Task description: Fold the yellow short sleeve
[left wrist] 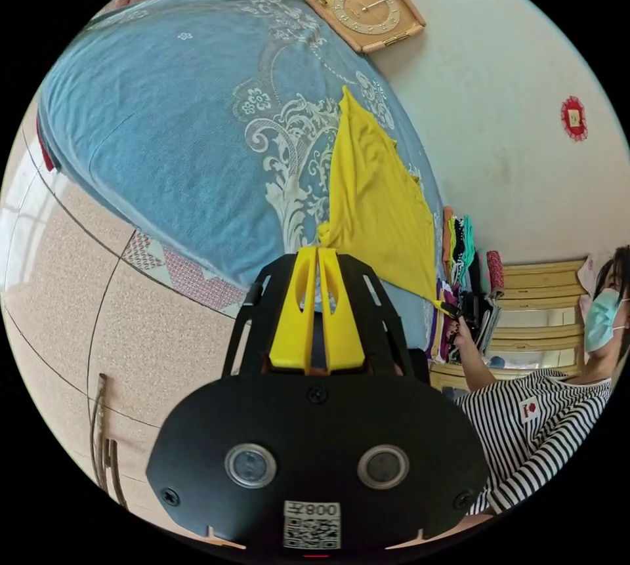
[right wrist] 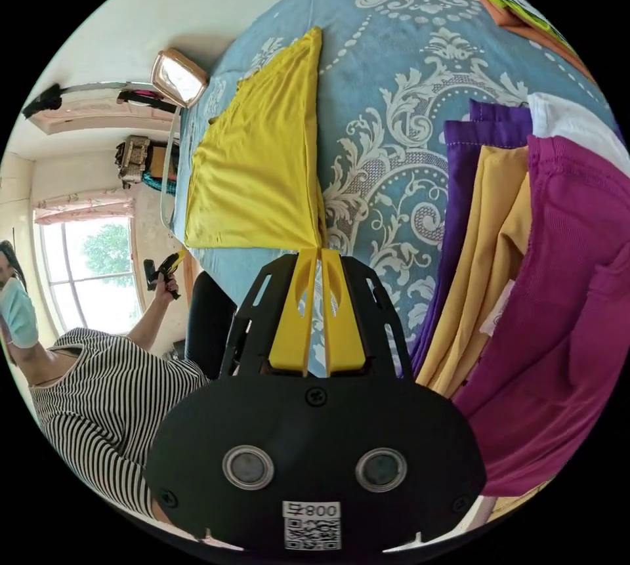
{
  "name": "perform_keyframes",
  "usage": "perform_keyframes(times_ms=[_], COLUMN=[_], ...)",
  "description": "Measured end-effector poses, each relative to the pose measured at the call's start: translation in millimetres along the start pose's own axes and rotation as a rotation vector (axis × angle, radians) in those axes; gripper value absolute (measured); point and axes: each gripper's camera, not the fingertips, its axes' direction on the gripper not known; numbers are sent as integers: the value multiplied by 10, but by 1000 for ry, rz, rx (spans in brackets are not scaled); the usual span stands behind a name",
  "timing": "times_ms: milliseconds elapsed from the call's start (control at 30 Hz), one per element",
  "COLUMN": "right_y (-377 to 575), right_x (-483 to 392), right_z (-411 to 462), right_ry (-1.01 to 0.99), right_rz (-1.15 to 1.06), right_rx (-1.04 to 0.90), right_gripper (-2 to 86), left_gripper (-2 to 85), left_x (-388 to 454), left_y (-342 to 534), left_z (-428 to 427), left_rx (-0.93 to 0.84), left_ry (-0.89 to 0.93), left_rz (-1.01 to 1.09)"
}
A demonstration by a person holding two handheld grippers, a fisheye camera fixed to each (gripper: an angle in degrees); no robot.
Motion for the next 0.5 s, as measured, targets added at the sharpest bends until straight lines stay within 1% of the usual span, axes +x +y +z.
perform_keyframes(times_ms=[67,167,267,333,400,500], right_y=[-16,-62,-156,-315,-649,-1186], right_x=[-89,-263,-555,-788,-1092,-1398], right_z=[-54,-137,-175,-123,2,168], right_ry=[31,195,195,216,269,337], right_rz=[-1,25,-26,-79,-150,-197], right_rx=[28,60,121,129,131,165], right_gripper=[4,2,2,2,5,13], left_gripper=[1,1,1,2,2,3], left_x=[65,327,780,1174,1440,1844], left_y=[7,-80,-304,-555,-778,-1187], left_z=[-20,50,332,634,876,1265], left_rx=[15,24,-12,-38,-53,-62], left_ry=[-19,11,52,97,131,153], left_rz=[-1,63,185,282,343,405])
